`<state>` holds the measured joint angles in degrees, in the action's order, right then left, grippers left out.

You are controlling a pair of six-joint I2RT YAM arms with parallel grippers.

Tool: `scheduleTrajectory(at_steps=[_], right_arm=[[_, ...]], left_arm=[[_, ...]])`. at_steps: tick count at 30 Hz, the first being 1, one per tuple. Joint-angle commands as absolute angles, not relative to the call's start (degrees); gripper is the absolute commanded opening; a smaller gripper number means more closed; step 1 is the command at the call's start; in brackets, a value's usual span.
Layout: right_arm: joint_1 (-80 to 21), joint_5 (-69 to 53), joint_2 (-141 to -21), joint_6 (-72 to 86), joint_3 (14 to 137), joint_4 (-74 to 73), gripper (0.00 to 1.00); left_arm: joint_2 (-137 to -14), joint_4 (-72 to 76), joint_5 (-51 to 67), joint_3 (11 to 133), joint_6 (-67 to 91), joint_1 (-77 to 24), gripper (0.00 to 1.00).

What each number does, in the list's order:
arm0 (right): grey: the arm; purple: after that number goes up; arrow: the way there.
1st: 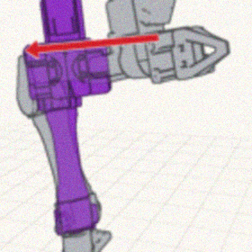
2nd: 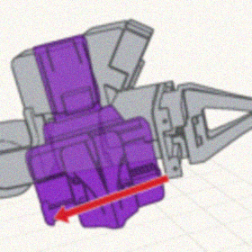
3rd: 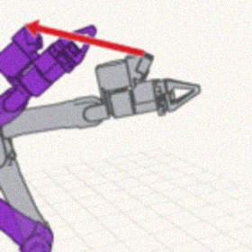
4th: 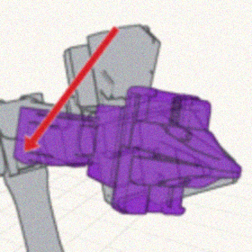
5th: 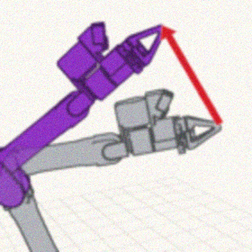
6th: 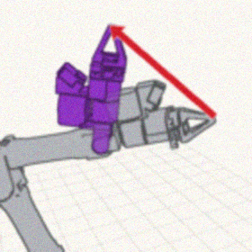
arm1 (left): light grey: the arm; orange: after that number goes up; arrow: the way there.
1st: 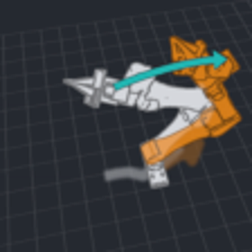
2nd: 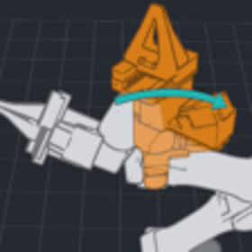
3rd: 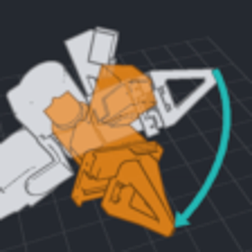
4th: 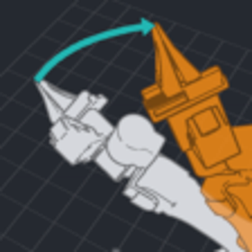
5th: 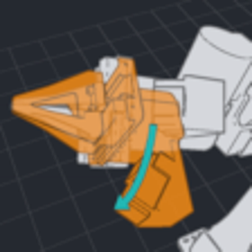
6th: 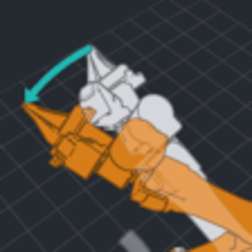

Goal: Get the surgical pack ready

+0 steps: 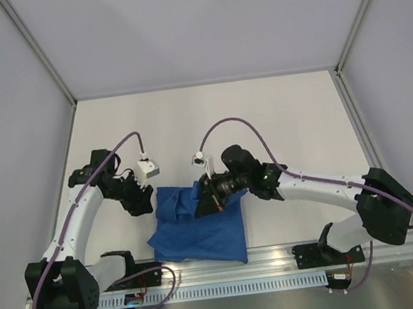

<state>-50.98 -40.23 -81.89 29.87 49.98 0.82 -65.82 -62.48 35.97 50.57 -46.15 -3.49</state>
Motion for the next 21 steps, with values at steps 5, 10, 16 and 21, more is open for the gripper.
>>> scheduleTrajectory(at_steps=[5, 10, 16, 21], right_arm=[[-67.4, -30.3, -78.7, 18.5, 42.5, -1.1, 0.15], [-78.5, -17.9, -77.3, 12.0, 41.3, -6.1, 0.54], [-89.9, -5.8, -73.4, 11.4, 42.4, -11.5, 0.66], [-92.2, -0.9, -66.8, 14.7, 42.2, -16.1, 0.73]], left_arm=[[-61.3, -60.2, 28.5, 49.1, -38.3, -2.4, 0.64], [-63.1, -60.6, 23.9, 50.4, -34.2, -2.4, 0.64], [-63.8, -64.0, 24.7, 54.7, -32.4, -2.5, 0.64], [-66.3, -65.1, 23.7, 57.1, -30.7, -5.3, 0.67]])
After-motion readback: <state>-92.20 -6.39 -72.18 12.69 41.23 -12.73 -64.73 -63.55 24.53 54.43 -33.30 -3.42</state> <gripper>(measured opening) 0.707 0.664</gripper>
